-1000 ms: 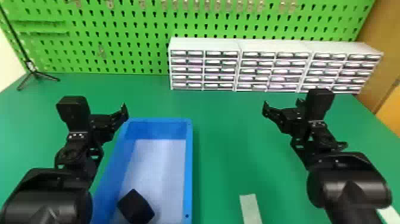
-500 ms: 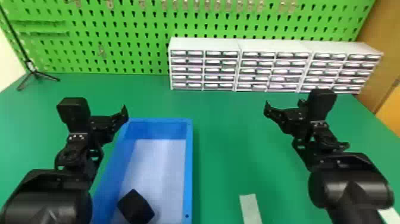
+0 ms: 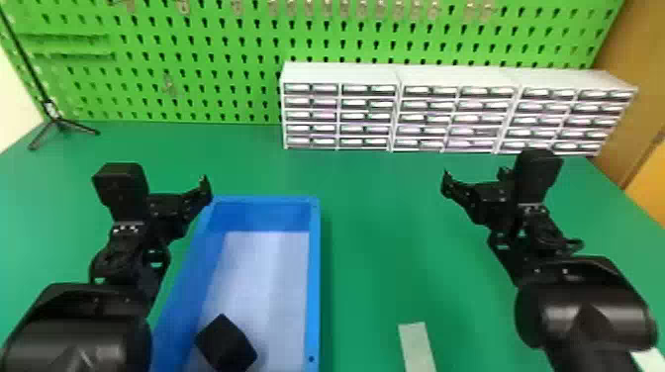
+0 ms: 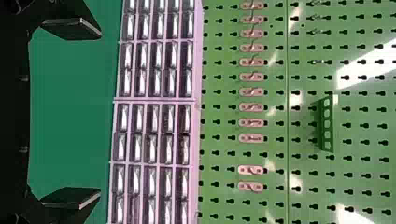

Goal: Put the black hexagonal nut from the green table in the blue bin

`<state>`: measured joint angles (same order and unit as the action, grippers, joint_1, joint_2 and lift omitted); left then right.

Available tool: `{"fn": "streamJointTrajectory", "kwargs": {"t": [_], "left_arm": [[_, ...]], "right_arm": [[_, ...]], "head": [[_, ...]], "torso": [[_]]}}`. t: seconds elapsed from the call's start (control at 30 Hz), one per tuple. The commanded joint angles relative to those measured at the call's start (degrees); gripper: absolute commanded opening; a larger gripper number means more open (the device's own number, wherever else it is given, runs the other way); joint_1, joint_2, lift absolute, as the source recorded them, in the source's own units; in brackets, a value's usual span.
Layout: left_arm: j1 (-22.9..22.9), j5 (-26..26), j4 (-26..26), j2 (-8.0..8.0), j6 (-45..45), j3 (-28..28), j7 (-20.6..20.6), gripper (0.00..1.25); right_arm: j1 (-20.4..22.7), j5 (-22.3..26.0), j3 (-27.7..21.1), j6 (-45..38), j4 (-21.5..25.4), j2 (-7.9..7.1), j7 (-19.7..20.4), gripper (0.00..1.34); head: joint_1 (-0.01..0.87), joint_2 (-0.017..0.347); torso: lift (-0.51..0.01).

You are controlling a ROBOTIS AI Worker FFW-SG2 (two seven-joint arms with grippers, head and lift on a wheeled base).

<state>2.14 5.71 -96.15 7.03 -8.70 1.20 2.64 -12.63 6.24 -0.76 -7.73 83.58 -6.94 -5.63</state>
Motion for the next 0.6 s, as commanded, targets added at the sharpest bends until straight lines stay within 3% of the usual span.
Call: {"fn": "streamJointTrajectory", "kwargs": {"t": [0.0,0.57], "left_arm": [[-0.1,0.0,-0.1,0.0,0.0,0.2,0.0,1.08],[-0.6,-0.3,-0.6,0.0,-0.4,0.6,-0.1,1.08]], "right_arm": [[0.1,0.1,0.0,0.0,0.0,-0.09,0.0,1.22],[0.3,0.1,-0.3,0.0,0.0,-0.26,0.0,1.22]], "head": [[0.683,0.028],[0.683,0.028]], "torso": [[-0.096],[-0.096]]}}
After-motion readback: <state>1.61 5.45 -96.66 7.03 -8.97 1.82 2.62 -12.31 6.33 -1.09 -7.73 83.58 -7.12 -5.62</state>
